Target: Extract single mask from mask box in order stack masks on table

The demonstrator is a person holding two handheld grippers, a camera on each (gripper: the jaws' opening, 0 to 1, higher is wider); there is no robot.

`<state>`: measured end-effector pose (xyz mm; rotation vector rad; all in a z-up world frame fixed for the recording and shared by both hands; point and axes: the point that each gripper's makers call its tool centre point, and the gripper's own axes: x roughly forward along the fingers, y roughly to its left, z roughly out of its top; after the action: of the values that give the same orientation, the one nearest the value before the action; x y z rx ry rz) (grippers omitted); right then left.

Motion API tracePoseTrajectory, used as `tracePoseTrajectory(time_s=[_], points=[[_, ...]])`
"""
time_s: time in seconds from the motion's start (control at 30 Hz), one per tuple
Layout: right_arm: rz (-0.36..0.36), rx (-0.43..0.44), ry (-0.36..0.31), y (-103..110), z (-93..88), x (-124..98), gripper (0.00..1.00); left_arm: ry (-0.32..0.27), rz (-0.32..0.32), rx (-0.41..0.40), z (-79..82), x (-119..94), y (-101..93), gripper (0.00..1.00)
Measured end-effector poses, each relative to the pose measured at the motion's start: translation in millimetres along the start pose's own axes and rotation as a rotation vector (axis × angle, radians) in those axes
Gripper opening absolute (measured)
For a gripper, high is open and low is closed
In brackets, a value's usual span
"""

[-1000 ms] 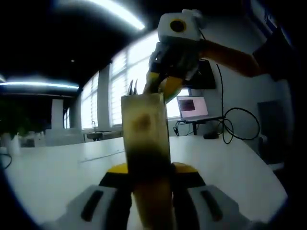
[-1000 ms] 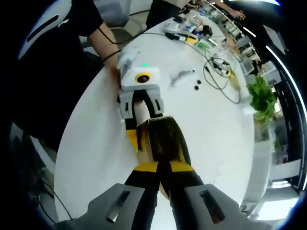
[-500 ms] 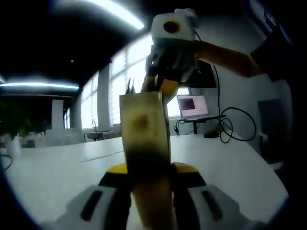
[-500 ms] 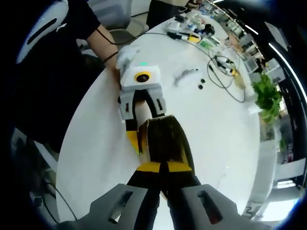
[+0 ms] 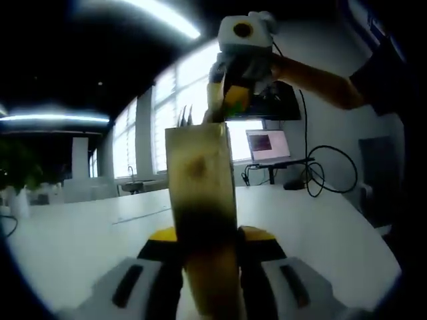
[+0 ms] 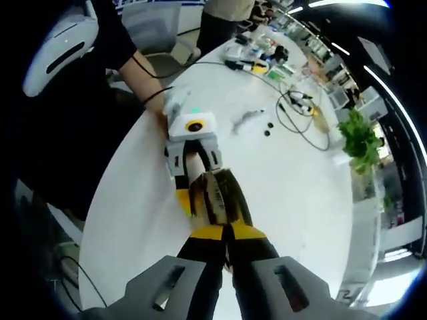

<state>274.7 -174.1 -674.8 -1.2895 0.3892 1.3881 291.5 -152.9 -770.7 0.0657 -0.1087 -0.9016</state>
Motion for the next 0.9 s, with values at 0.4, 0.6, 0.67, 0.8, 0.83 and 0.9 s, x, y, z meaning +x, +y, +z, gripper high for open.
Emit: tracePoseTrajectory(time_s=[0.4,0.6,0.67,0.8,0.83,0.9], points=[[-0.132,0.065,-0.119,-12,2.2,-37,0.0,0.005,0.0,0.004,-1.2,1,-0.2,0.34],[-0.148,0.1,-0.151,-10,3.5,-46,0.0,0.008,-0.001,0.006,-1.7,1,-1.9,0.34],[-0.148,0.099,-0.149,-7,3.9,-48,0.0,0.008,-0.004,0.003,-1.7,1,-2.2,0.34],[-0.202,0.096,-0.175,-15,8.5,-59,0.0,0.012,0.0,0.0,-2.0,1,-1.9,0.34],[-0.209,0.101,-0.184,-16,9.6,-61,0.0,0.013,0.001,-0.006,-2.1,1,-1.4,0.34],[-0.237,0.103,-0.196,-19,11.2,-68,0.0,0.013,0.003,-0.01,-2.2,1,-0.1,0.34]])
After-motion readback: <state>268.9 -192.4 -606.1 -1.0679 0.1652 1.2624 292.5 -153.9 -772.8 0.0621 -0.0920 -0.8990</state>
